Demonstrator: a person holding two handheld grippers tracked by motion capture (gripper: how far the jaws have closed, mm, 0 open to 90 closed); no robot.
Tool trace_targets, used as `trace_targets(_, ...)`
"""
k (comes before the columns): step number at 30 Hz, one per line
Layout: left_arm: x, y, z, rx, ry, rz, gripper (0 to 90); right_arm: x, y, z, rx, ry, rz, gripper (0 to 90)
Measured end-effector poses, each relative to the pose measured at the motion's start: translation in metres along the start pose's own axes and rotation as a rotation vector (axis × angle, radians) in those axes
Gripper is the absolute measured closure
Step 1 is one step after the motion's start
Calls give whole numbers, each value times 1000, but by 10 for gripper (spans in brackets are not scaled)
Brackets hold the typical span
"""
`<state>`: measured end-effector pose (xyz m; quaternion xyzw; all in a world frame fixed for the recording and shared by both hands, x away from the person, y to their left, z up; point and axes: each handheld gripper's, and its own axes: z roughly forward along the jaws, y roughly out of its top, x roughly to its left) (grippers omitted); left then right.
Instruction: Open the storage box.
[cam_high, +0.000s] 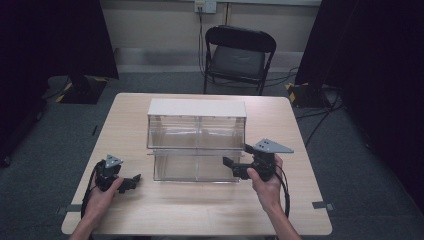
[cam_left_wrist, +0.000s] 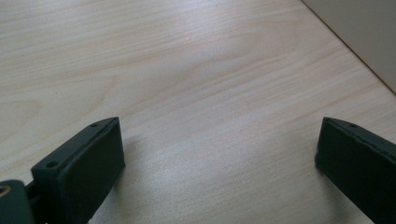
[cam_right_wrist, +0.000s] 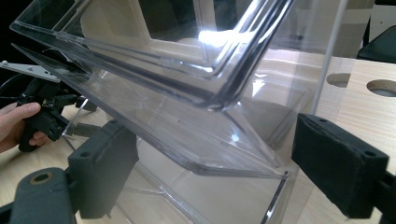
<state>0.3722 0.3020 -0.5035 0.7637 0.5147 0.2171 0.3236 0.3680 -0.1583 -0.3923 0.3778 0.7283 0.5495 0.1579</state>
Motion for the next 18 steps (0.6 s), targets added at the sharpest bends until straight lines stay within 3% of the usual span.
trace_targets(18,0,0,0,0,1,0,7,-1,0,0,0,4,7,136)
